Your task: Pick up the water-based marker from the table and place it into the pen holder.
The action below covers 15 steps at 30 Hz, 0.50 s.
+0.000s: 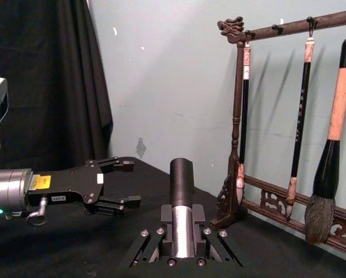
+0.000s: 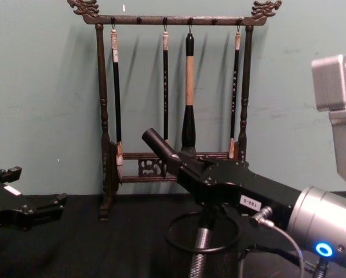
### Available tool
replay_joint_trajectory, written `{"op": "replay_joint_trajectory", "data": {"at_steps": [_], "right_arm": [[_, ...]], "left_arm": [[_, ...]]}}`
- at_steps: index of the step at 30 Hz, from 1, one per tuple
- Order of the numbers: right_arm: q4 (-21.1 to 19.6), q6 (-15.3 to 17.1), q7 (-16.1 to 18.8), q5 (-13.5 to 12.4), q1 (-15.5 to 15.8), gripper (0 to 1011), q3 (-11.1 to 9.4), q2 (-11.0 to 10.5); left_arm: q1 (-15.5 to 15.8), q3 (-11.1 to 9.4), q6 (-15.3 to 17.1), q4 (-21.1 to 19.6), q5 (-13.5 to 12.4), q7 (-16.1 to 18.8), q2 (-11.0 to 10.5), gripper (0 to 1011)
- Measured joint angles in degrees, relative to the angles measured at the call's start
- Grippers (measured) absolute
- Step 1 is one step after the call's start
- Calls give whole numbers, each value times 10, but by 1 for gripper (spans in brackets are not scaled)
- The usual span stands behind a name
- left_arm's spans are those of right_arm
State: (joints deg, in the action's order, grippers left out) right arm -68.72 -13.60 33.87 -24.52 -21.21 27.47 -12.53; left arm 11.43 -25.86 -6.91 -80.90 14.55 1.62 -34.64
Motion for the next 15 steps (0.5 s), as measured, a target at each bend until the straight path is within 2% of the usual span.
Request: {"op": "replay_joint_trajectory", "data": {"at_steps": [15], "right_arm": [[23, 0, 7, -2, -14, 199, 4, 8]], "left_arm": [[0, 0, 0, 0, 0, 0, 0, 1009]]}}
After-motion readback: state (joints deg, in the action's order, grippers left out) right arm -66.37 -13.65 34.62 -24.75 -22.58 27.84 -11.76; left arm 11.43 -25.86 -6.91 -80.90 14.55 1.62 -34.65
